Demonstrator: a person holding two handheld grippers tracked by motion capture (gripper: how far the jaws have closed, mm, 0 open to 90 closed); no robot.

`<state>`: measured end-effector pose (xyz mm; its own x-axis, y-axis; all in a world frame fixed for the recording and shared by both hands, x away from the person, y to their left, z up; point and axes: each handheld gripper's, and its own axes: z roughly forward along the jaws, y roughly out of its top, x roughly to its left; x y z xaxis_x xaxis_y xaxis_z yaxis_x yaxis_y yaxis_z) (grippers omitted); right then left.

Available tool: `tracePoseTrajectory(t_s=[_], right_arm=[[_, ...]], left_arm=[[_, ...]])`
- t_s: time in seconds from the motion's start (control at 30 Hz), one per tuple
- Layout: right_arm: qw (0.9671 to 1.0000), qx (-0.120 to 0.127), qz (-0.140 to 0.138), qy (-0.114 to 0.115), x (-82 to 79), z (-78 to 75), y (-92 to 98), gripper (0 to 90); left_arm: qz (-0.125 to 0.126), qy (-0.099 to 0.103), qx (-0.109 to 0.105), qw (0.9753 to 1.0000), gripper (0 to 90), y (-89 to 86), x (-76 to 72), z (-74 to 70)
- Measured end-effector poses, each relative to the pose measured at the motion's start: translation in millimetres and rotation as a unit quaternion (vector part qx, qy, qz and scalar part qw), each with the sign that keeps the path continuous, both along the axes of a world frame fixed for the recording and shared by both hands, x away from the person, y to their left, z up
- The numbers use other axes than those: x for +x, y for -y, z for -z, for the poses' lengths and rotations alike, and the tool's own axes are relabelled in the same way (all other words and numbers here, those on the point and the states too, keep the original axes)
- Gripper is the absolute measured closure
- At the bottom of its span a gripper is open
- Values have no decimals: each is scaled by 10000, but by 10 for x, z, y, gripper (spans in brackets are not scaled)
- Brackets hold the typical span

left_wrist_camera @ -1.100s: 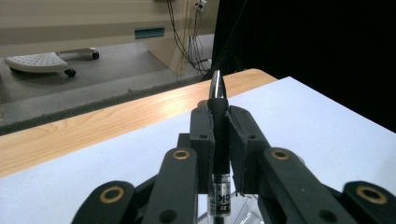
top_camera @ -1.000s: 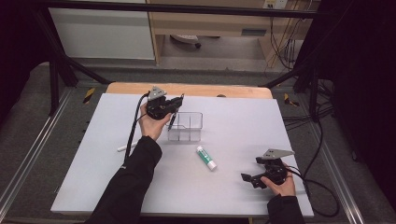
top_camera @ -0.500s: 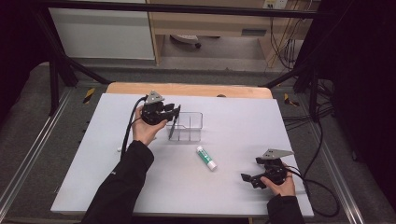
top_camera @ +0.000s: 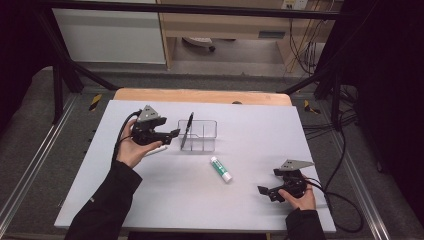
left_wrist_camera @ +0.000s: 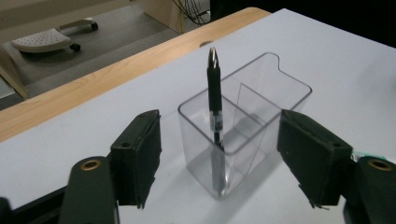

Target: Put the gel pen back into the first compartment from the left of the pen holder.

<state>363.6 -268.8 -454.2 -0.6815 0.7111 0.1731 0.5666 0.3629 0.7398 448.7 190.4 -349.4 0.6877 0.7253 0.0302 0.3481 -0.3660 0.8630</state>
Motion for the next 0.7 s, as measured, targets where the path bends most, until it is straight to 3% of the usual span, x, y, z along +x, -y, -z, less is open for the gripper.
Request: tracePoseTrajectory(t_s=[0.13,0.7], right_arm=[[10000,-5,9,5,1,0,1,5],[10000,11,70,-1,-1,-3,-1,5]], left_arm=[[-21,-56,195,9998,216,-108,-112,47],[-161,-409,350,9984,90,-436,-344,273]])
